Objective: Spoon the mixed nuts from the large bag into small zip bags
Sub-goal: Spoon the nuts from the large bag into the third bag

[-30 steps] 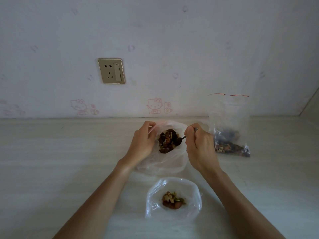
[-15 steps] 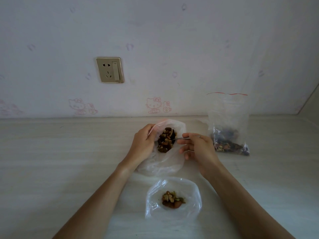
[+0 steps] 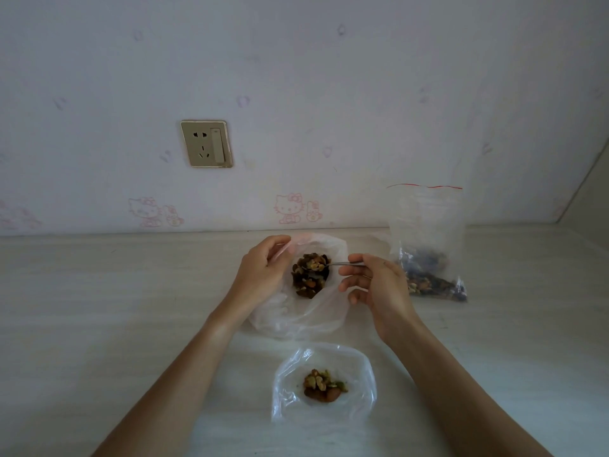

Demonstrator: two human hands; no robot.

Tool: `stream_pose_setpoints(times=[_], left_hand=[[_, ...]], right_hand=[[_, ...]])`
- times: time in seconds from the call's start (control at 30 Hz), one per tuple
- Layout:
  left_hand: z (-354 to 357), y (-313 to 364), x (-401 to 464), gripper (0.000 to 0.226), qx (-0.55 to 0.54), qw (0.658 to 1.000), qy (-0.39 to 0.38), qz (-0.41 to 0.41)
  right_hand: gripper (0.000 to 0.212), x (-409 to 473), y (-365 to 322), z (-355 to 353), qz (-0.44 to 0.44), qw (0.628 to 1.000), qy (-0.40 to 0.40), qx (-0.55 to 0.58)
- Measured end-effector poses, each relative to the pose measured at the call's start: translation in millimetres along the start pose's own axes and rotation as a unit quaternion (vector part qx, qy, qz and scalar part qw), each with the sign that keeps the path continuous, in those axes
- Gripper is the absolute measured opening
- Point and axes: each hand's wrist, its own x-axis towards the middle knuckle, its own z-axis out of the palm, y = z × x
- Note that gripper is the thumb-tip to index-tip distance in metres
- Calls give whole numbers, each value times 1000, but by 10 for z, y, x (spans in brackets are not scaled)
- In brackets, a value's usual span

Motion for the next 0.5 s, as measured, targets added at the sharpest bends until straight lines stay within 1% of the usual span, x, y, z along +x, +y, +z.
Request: stream_pose_setpoints(times=[0.07,0.2,0.37,0.5], left_hand=[[-65,14,-33,46,14,1000,-7,0],[-199,50,-163,43,53,998,1,24],[-367,185,-375,33,81,994,15,65],[-412,390,-651,20,93,986,54,123]], right_hand=[[29,-25,-3,8,-4,1000,-4,-4],[29,-71,-16,10,-8,1000,-6,-16],[28,-160,-171,-6,-31,999,-13,-19],[30,-301,-356,-40,-51,998,-37,-16]])
